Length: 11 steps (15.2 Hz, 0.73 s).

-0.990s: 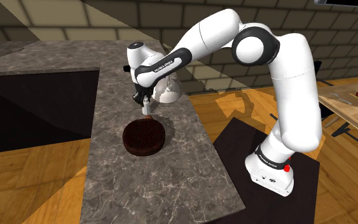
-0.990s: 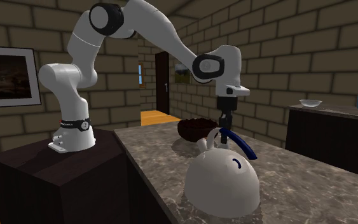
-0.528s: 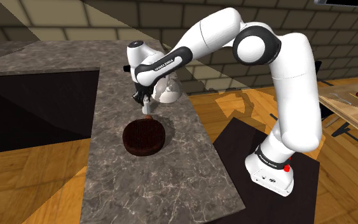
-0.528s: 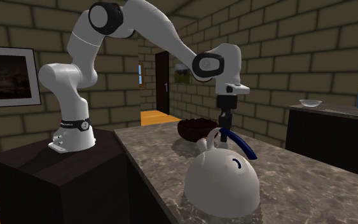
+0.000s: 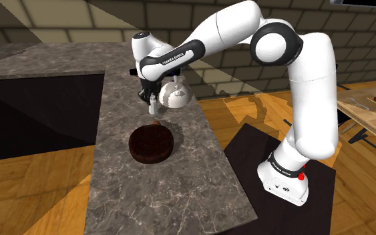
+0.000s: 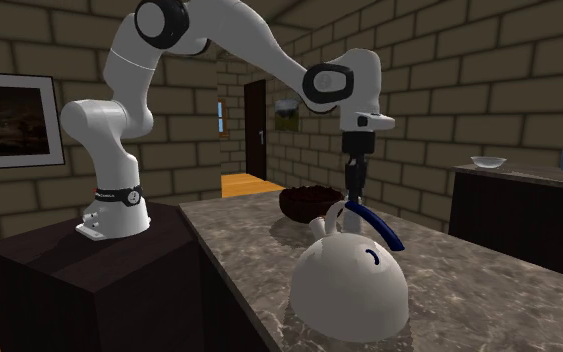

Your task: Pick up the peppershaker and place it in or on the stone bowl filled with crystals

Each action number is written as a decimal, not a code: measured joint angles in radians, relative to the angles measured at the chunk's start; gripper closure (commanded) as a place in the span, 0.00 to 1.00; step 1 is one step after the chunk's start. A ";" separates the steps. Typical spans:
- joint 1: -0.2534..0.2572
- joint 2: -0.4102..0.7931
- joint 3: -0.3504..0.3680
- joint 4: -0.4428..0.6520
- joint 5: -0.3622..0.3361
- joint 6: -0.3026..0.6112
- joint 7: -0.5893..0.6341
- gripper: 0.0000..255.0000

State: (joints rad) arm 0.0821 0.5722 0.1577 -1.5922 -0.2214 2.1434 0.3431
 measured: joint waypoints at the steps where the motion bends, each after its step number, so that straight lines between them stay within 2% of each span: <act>1: 0.000 -0.006 0.001 0.005 0.002 -0.011 -0.001 1.00; 11: -0.003 -0.064 0.010 0.051 0.018 -0.113 -0.019 1.00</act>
State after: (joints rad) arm 0.0796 0.5081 0.1674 -1.5414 -0.2030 2.0301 0.3240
